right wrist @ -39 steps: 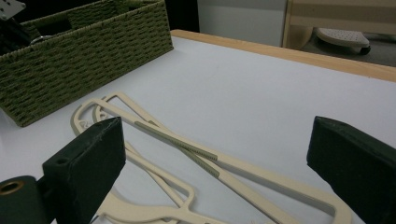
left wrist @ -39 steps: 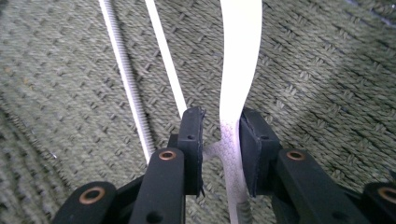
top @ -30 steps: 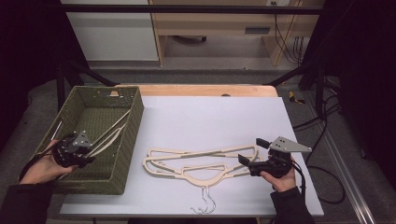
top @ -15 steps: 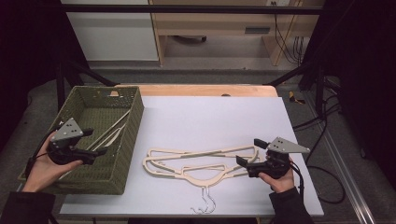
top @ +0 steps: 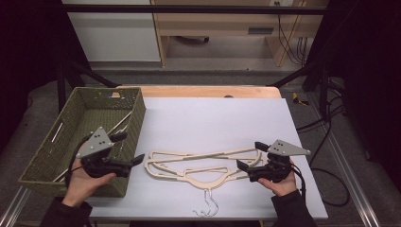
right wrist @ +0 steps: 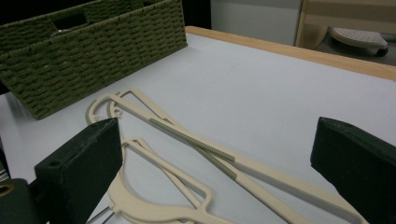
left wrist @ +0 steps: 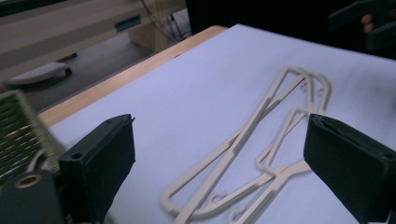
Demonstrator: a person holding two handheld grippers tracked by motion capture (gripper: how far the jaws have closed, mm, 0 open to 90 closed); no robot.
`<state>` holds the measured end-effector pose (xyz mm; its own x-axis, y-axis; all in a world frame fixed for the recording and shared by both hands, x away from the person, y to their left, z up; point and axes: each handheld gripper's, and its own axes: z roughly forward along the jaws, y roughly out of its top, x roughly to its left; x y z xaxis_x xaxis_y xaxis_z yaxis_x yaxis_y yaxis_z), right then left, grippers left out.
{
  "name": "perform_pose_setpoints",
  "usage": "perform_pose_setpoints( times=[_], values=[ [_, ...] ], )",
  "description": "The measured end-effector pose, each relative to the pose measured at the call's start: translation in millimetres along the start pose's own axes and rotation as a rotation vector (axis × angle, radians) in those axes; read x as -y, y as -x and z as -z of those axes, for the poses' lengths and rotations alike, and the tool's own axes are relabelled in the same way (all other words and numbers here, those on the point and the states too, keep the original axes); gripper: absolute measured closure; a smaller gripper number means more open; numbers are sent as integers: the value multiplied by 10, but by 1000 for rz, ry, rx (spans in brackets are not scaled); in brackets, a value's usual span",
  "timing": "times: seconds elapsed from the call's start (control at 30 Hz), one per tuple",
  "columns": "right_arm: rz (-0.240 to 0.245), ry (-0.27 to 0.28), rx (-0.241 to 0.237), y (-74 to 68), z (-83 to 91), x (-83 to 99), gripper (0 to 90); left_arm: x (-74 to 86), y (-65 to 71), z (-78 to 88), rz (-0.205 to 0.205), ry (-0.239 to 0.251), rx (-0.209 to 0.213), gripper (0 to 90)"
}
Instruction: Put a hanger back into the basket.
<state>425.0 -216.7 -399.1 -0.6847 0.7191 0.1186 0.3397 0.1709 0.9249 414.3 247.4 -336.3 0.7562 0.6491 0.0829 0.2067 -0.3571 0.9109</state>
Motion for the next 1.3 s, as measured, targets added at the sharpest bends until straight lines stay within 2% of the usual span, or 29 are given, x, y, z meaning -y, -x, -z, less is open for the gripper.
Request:
perform_pose_setpoints(
  times=[0.03,0.13,0.23,0.27,0.33,0.4,0.43,0.5,0.57,0.7,0.73,0.77,0.83,0.9,1.1,1.13,1.17,1.3],
  values=[
    [4,0,5,-12,-13,-1,45,0,36,-30,10,12,4,93],
    [5,-7,19,-52,-44,-11,63,20,167,-157,3,22,19,92],
    [8,-10,-4,-100,-78,-16,59,65,251,-245,1,21,19,88],
    [4,-13,-15,-116,-87,-17,59,92,272,-283,16,24,27,89],
    [22,-26,-22,-156,-122,-21,68,134,292,-332,30,19,36,89],
    [17,-27,-38,-210,-170,-19,77,203,319,-403,34,8,33,90],
    [21,-37,-55,-256,-219,-11,74,217,321,-413,37,7,35,90],
    [23,-39,-56,-271,-237,-7,75,244,324,-430,48,4,39,91],
    [36,-51,-73,-348,-321,17,86,293,326,-462,54,-7,38,91],
    [70,-82,-74,-516,-490,73,117,339,313,-503,60,-11,32,90],
    [70,-82,-74,-516,-490,73,117,339,313,-503,60,-11,32,90],
    [73,-106,-96,-582,-561,93,117,355,306,-512,57,-20,35,88],
    [78,-122,-100,-614,-595,105,119,363,302,-513,57,-18,31,86],
    [95,-173,-110,-695,-694,143,156,380,293,-525,62,-21,33,87],
    [116,-254,-149,-791,-884,231,213,399,294,-541,61,-28,38,86],
    [116,-254,-149,-791,-884,231,213,402,295,-542,62,-29,40,86],
    [126,-289,-167,-818,-957,269,242,405,299,-544,64,-30,40,85],
    [162,-351,-192,-871,-1069,327,342,403,313,-558,55,-36,41,85]
  ],
)
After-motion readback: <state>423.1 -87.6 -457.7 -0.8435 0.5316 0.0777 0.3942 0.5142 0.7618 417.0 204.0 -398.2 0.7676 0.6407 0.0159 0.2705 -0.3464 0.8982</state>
